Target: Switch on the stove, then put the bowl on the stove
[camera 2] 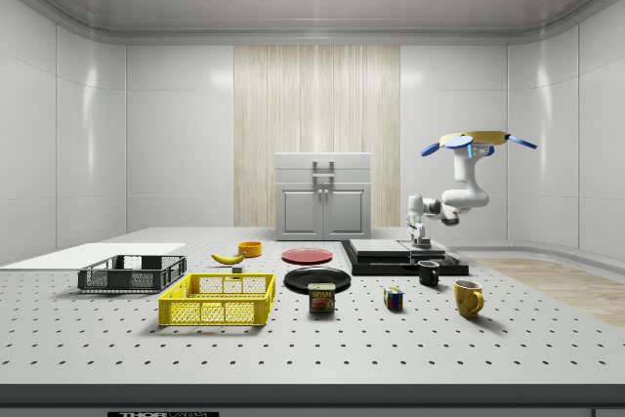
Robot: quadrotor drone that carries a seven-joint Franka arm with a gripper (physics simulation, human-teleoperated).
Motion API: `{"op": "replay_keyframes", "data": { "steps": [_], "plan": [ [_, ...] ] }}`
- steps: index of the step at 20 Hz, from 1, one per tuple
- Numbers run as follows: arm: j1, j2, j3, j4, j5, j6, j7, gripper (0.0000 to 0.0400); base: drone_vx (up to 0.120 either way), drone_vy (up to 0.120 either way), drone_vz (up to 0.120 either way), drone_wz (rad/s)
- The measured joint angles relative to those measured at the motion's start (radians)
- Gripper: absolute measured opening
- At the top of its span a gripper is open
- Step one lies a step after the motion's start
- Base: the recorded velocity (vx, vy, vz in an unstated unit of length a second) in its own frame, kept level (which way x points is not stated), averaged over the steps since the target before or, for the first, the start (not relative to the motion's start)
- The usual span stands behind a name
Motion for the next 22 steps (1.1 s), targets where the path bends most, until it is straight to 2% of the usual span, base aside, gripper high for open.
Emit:
{"op": "replay_keyframes", "data": {
  "steps": [22],
  "plan": [
    [-0.135, -0.051, 0.016, 0.012, 0.026, 0.049, 0.125, 0.04, 0.0, 0.0, 0.0, 0.0]
  ]
}}
